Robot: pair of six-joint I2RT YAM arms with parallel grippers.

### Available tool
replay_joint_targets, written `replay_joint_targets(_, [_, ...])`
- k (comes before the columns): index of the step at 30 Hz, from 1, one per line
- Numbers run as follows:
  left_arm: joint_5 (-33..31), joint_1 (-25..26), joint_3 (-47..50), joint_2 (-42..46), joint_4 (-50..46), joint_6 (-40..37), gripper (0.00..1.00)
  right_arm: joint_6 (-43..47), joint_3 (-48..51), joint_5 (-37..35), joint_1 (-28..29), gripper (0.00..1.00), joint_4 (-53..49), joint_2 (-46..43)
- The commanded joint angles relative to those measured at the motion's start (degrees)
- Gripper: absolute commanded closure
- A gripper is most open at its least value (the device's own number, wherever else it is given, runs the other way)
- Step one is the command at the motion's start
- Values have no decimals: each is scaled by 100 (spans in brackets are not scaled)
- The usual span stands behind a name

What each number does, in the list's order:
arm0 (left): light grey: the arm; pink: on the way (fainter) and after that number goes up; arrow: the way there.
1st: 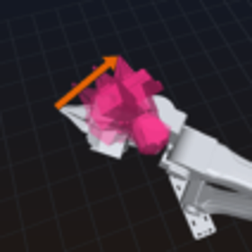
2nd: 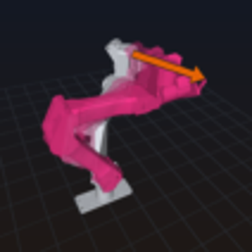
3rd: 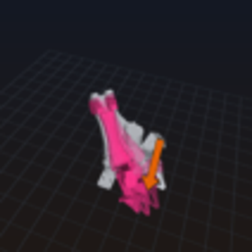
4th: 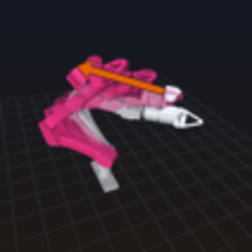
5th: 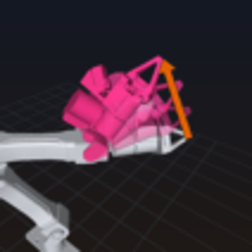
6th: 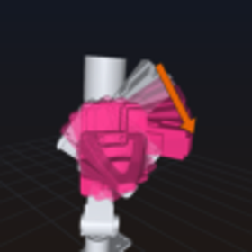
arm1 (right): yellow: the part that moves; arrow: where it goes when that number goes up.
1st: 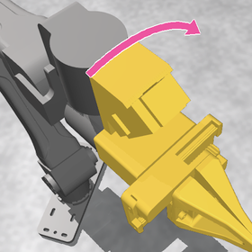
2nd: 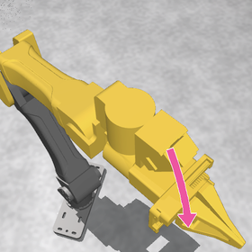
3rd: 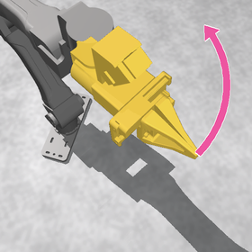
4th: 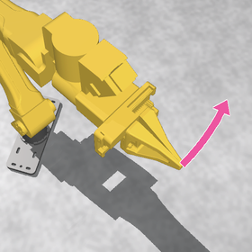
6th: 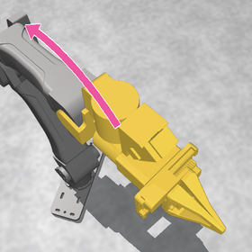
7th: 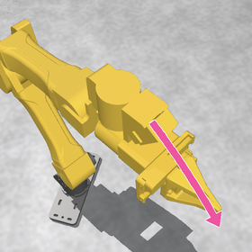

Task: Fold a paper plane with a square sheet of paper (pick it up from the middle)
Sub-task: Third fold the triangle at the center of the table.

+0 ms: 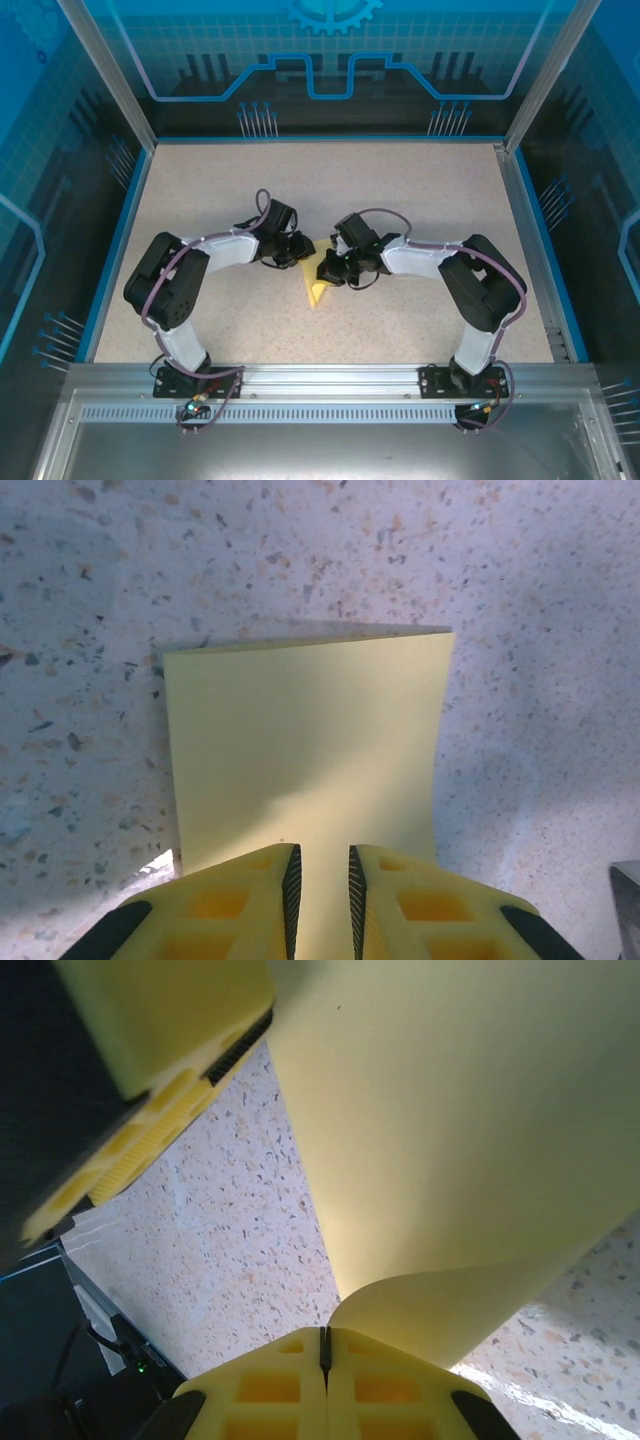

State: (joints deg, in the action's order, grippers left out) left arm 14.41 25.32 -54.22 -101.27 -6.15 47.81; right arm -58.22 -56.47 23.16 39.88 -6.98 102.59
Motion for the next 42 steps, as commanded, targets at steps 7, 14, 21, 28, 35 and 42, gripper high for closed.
replay_joint_targets(7, [-53,-27,-143,-285,-237,-145,77,22,-227,-155,99,94,118,314])
replay_joint_targets(14, [-27,-27,-148,-332,-249,-162,77,12,-293,-153,143,94,212,481])
replay_joint_targets(21, [-9,-27,-133,-358,-245,-153,77,28,-378,-228,143,94,198,597])
replay_joint_targets(28, [10,-27,-133,-358,-239,-155,77,64,-420,-223,151,94,215,669])
replay_joint_targets(35, [10,-27,-125,-358,-229,-149,77,98,-453,-202,171,94,250,714])
replay_joint_targets(42, [18,-27,-112,-360,-229,-141,77,74,-451,-254,178,94,276,772])
